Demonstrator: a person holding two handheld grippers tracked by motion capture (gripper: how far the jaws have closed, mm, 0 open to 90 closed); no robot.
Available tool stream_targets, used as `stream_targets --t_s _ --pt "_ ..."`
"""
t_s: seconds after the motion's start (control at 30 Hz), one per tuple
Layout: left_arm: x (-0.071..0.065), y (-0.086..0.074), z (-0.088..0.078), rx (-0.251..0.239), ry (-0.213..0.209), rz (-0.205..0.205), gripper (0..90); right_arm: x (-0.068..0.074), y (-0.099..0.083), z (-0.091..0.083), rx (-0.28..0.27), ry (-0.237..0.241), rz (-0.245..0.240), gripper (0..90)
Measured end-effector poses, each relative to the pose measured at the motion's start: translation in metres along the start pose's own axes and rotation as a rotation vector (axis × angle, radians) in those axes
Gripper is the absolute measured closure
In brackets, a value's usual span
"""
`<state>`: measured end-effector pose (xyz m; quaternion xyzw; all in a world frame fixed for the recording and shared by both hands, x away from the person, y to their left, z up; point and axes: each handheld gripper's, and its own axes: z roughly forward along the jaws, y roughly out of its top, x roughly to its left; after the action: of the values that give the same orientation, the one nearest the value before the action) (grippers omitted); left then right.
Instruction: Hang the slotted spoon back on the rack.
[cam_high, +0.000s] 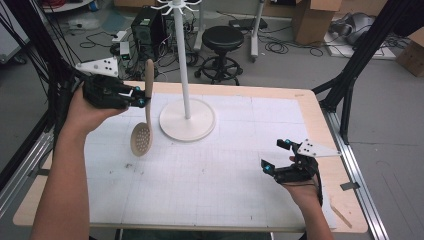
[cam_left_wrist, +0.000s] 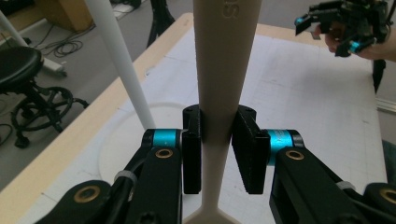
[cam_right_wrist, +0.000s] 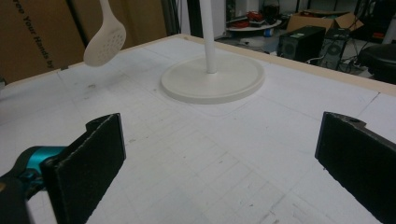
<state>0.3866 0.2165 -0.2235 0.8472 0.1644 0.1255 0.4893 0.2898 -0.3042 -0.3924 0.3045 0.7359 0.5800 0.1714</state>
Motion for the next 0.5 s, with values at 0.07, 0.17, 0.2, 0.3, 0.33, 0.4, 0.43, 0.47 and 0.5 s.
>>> stream_targets --t_s 0.07,0.17,0.2,0.3,0.33,0.4,0.43,0.47,0.5 --pt "0.002 0.009 -0.001 0.001 0.016 -0.001 74.1 0.000 0.000 0.000 -0.002 -0.002 -0.002 0.7" --pt "0.005 0.020 -0.001 -0.005 0.038 -0.002 74.1 0.000 0.000 0.000 -0.003 -0.002 -0.002 0.7" --pt "0.006 0.023 -0.001 -0.004 0.041 0.001 74.1 0.000 0.000 0.000 -0.002 -0.002 -0.002 0.7" --pt "0.010 0.030 -0.001 -0.007 0.049 -0.008 74.1 0.000 0.000 -0.001 -0.002 -0.001 -0.001 0.7" --pt "0.011 0.032 -0.001 -0.005 0.052 -0.011 74.1 0.000 0.000 -0.001 -0.002 0.000 -0.001 0.7" --pt "0.014 0.036 -0.001 -0.006 0.053 -0.012 74.1 -0.001 0.000 -0.001 -0.005 0.000 -0.002 0.7" --pt "0.015 0.038 -0.001 -0.003 0.053 -0.011 74.1 -0.001 0.000 -0.001 -0.006 0.000 -0.002 0.7" --pt "0.016 0.040 -0.001 -0.004 0.054 -0.013 74.1 -0.001 0.000 -0.001 -0.007 -0.002 -0.003 0.7" --pt "0.018 0.042 -0.001 -0.008 0.055 -0.011 74.1 -0.001 0.000 -0.001 -0.009 -0.002 -0.004 0.7"
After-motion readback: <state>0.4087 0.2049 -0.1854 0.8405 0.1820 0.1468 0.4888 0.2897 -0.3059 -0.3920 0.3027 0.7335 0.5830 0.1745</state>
